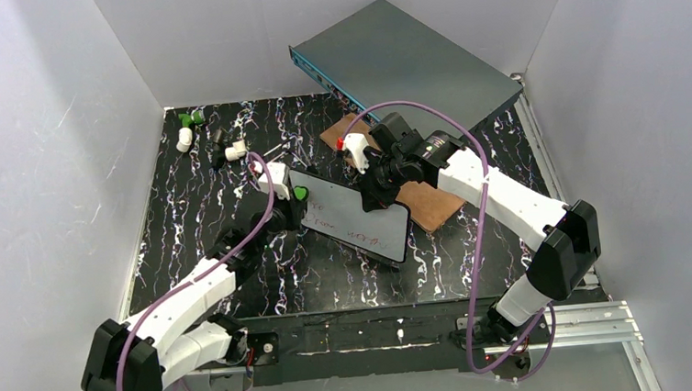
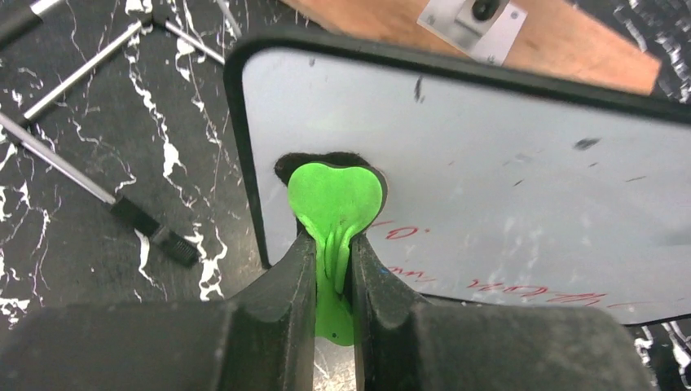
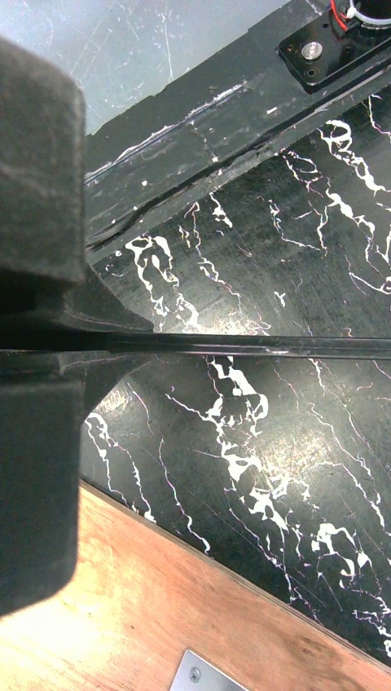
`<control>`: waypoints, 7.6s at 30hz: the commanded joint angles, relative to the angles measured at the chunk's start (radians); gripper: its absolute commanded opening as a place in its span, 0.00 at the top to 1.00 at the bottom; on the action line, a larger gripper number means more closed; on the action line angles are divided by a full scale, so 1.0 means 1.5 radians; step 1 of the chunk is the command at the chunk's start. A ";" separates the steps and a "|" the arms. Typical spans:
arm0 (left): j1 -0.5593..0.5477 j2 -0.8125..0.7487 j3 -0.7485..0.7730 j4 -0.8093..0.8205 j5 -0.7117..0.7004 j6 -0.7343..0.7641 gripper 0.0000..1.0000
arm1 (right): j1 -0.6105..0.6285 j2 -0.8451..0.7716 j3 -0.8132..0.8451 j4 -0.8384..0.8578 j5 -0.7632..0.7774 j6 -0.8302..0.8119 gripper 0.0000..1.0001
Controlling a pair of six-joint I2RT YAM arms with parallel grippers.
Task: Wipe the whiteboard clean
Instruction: Erase the whiteboard using the whiteboard.
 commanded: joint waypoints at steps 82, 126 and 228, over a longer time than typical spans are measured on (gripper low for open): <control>0.103 0.080 0.032 0.036 0.178 -0.097 1.00 | 0.024 0.001 0.004 -0.031 -0.142 -0.023 0.99; 0.081 0.169 0.029 -0.010 0.221 -0.101 1.00 | 0.028 0.021 0.014 -0.040 -0.147 -0.025 0.99; 0.079 0.095 0.056 -0.020 0.239 -0.083 1.00 | 0.040 0.032 0.016 -0.054 -0.156 -0.048 0.99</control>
